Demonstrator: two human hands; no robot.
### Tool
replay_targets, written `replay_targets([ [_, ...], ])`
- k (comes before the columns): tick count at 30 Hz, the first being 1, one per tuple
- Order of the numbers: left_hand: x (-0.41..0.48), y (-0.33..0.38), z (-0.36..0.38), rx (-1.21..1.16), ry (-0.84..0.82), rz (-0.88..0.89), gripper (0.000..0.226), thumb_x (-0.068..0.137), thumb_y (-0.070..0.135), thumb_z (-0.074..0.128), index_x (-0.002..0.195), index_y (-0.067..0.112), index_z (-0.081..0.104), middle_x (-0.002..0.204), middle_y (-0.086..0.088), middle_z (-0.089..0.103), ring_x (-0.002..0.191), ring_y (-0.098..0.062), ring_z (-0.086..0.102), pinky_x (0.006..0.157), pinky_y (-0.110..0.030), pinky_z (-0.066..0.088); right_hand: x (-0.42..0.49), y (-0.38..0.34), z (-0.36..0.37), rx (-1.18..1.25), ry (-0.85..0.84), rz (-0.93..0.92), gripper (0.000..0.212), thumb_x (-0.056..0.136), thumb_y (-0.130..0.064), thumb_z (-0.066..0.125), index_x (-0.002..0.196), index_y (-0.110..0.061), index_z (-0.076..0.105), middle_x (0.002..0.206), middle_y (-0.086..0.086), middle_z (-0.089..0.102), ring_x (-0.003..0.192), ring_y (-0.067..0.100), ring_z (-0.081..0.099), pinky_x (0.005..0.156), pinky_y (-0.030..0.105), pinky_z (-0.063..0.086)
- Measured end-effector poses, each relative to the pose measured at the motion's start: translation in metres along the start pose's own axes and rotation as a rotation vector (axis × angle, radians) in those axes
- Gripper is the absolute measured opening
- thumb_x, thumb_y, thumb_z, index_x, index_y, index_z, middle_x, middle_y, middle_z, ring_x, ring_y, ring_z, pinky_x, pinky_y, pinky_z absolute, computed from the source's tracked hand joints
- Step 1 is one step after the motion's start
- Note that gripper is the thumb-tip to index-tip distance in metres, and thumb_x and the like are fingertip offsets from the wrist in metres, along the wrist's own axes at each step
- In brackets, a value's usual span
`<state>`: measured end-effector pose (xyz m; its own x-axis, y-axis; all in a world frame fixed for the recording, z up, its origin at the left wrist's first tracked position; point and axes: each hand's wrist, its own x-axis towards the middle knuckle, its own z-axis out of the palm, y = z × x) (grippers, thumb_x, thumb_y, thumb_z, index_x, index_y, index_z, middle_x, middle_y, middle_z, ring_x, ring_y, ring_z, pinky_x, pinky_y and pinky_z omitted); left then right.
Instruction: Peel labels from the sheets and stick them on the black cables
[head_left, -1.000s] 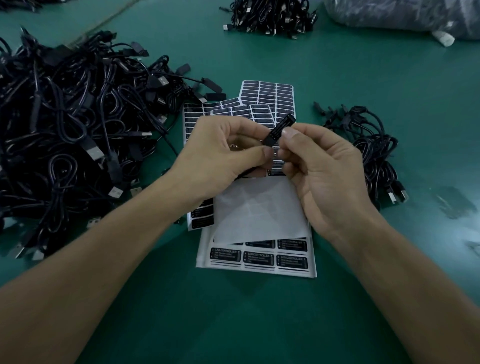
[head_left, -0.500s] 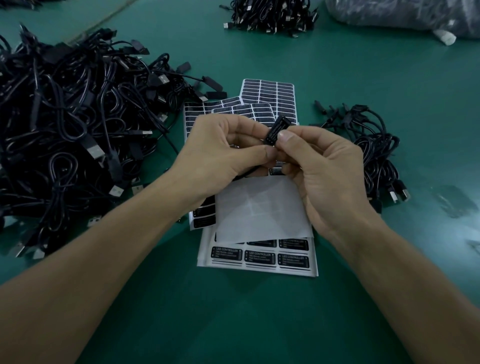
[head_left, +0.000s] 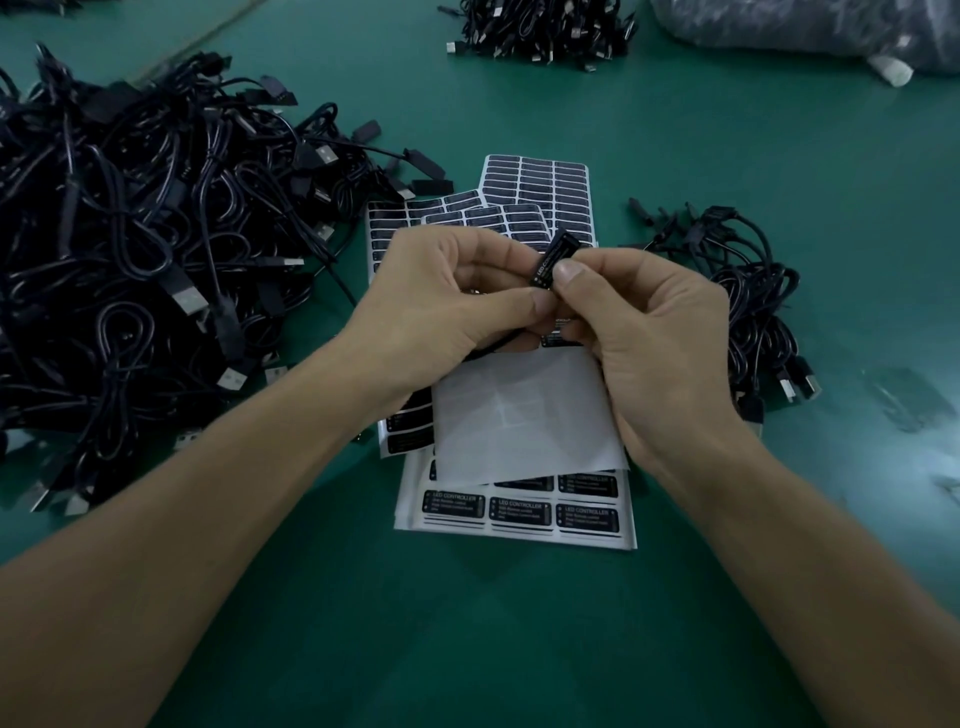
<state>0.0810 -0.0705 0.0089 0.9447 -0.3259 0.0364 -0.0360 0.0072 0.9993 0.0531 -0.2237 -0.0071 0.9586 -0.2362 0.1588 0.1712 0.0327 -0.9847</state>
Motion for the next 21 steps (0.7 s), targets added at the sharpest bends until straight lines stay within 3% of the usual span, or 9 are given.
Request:
replay_targets([
  [6,0.0006,-0.0007,-0.0012,-0.032,-0.016,-0.013,0.024,0.068,0.017,0.080,0.090,0.012,0.073,0.081,-0.010,0.077,0.074,-0.019,0.075,0.064,-0.022,0.059,-0.0013,-0.0003,0.0019,-0.020,0.016,-0.066,0.013,0.089,-0.007,0.072,0.081,-0.016,0.074,0.071,-0.002,0.073,0.063,0.009,0.065,0.062,0.018,0.053],
  [15,0.0028,-0.0024,-0.0039,-0.014,-0.025,-0.050,0.039,0.065,0.019,0.080,0.103,0.012,0.072,0.082,-0.009,0.077,0.077,-0.021,0.076,0.072,-0.028,0.062,-0.0018,0.0011,0.0030,-0.063,0.031,-0.101,0.011,0.089,-0.007,0.073,0.082,-0.016,0.073,0.070,-0.004,0.073,0.063,0.008,0.069,0.062,0.018,0.054],
  [21,0.0031,-0.0027,-0.0031,-0.026,-0.042,-0.056,0.037,0.065,0.018,0.080,0.101,0.014,0.075,0.086,-0.012,0.077,0.081,-0.023,0.074,0.086,-0.041,0.059,-0.0019,0.0025,0.0032,-0.063,0.039,-0.104,0.011,0.088,-0.006,0.074,0.082,-0.015,0.073,0.071,-0.002,0.074,0.062,0.009,0.069,0.061,0.017,0.054],
])
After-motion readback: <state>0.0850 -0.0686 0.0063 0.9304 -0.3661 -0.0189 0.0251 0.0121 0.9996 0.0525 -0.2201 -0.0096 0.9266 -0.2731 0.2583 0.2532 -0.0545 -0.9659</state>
